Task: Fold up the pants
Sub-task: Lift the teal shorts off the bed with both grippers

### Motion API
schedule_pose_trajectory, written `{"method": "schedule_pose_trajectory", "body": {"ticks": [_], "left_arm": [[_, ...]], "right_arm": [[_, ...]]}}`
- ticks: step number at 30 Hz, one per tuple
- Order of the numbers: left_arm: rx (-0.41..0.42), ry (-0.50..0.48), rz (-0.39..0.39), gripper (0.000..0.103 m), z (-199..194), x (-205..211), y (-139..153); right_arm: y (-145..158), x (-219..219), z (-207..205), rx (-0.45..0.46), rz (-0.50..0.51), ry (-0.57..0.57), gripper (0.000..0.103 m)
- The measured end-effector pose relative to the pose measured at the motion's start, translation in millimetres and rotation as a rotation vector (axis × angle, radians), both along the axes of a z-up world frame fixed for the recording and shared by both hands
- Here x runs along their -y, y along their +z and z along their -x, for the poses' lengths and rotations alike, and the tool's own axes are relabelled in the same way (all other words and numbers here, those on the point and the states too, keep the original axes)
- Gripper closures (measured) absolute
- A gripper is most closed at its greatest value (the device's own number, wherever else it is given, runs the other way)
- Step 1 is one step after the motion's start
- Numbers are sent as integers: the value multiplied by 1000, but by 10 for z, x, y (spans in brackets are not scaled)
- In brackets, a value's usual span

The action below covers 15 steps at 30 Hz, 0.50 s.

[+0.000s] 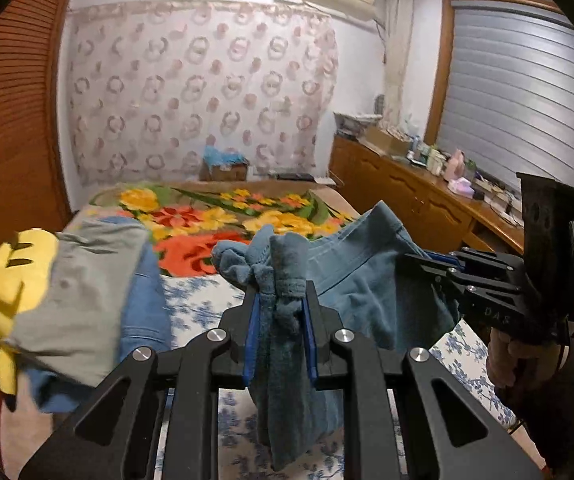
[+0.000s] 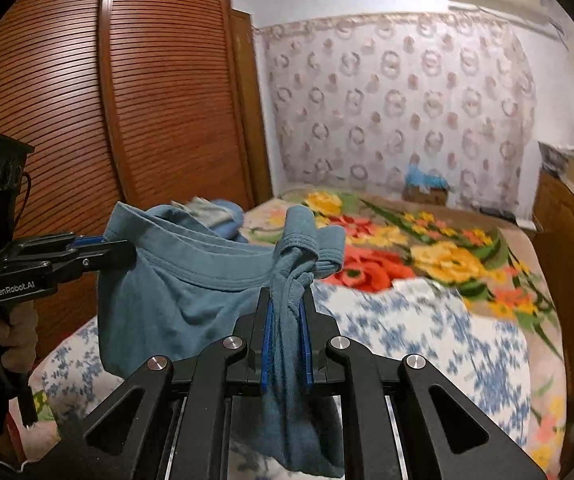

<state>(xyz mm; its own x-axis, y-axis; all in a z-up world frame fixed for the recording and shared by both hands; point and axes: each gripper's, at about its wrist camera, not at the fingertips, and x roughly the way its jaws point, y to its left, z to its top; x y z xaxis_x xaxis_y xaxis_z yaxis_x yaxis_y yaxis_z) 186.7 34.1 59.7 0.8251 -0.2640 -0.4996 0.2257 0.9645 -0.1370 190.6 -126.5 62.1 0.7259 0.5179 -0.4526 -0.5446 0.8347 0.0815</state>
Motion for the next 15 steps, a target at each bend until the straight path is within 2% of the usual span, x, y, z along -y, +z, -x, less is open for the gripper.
{"method": "schedule_pose_trajectory", "body": {"ticks": [4, 15], "left_arm": [[22, 59, -1, 83, 97, -241, 60], [54, 181, -6, 83, 63, -831, 134]], "right_arm": [[47, -193, -69, 29, -2, 60, 91], [87, -610, -649, 72, 4, 180, 91]]}}
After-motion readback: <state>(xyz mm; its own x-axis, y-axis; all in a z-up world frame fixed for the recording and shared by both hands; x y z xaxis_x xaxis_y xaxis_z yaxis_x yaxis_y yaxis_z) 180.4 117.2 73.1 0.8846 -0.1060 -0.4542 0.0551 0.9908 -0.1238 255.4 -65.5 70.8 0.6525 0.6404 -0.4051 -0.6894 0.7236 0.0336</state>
